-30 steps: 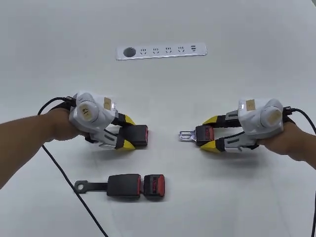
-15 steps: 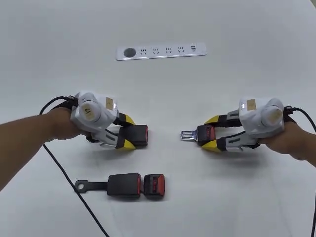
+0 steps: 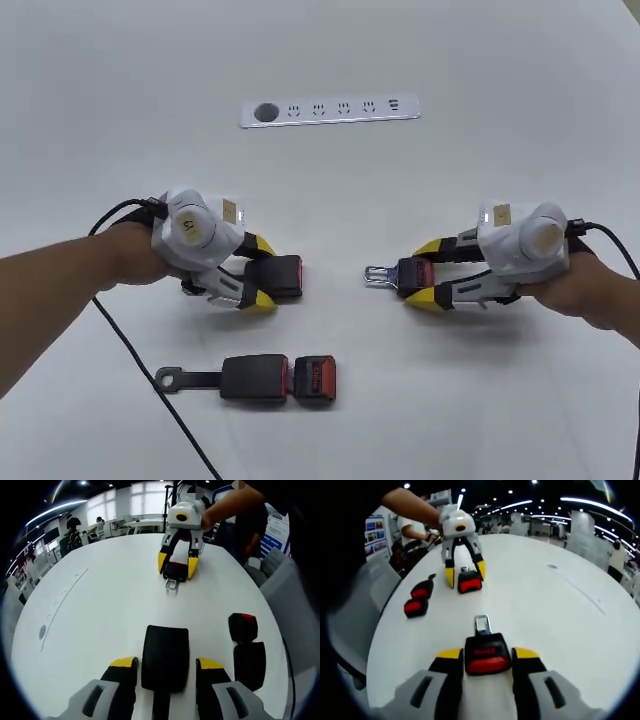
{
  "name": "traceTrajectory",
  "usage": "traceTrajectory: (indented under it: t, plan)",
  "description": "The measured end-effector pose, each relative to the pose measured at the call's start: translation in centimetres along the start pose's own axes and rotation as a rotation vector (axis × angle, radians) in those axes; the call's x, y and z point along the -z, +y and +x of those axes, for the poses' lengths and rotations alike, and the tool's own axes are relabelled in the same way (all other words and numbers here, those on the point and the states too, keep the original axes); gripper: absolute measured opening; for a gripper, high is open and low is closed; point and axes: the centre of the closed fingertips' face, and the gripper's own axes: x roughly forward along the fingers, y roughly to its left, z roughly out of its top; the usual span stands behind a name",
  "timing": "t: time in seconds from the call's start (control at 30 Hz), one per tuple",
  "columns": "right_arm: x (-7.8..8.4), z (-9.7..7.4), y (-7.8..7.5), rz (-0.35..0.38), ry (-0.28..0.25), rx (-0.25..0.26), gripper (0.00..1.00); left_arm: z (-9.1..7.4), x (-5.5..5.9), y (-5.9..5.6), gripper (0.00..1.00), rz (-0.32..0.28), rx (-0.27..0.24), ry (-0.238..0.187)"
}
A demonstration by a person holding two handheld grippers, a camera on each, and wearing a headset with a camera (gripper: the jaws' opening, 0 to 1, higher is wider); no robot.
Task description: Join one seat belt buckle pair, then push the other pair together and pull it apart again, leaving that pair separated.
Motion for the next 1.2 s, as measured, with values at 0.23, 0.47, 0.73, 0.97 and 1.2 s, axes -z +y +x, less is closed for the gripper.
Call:
traceTrajectory:
  t: [0.23,0.47,0.73,0.97,1.2]
  plan:
    - [-1.0,-0.2,-0.4,0.013,-0.025,0.035,0.59,-0.7,-0.4,0.8,0.68,-0.045,-0.032,-0.047]
    - [-1.5,-0.5,-1.1,0.014,-0.023,0.109,0.69,-2.3,-1.2,2.0,0.82,-0.117,-0.129,-0.112]
    - [-3.0,-1.4,-1.5,0.06,-0.065,0.238,0.76,-4.7,-1.4,2.2,0.89,-0.259,-0.242,-0.196]
    - [-4.0,-2.2,-1.3,0.119,-0.128,0.347,0.8,-6.9,-0.4,1.3,0.92,-0.351,-0.348,-0.228]
    - [-5.1,-2.3,0.6,0.178,-0.185,0.411,0.85,-8.4,0.1,-0.7,0.94,-0.404,-0.404,-0.266]
